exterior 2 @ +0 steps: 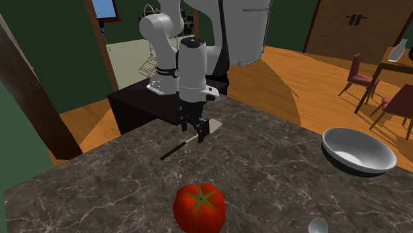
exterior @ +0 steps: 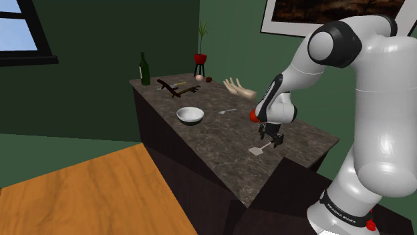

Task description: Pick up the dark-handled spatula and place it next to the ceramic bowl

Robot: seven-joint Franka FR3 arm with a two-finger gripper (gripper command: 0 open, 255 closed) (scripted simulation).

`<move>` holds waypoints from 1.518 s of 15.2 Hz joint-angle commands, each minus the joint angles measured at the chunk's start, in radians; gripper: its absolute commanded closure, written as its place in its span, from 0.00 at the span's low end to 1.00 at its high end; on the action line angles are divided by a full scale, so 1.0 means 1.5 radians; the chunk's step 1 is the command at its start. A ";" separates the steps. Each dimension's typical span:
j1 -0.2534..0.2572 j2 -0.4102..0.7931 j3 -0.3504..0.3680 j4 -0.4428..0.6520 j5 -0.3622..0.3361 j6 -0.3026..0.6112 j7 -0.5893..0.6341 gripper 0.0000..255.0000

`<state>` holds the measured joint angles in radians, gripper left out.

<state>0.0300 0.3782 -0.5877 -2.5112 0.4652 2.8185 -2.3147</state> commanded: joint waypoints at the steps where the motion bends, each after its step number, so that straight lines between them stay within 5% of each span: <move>1: -0.001 0.000 0.001 0.000 0.001 0.000 0.000 0.00; 3: 0.000 0.000 0.001 0.000 0.001 0.000 0.000 0.00; 4: 0.000 0.000 0.001 0.000 0.001 0.000 0.000 1.00; 13: -0.001 0.000 0.001 0.000 0.001 0.000 0.000 1.00; 23: 0.113 -0.105 -0.145 -0.022 -0.155 -0.071 0.109 1.00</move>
<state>0.1814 0.2375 -0.7819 -2.5420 0.2622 2.7245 -2.1729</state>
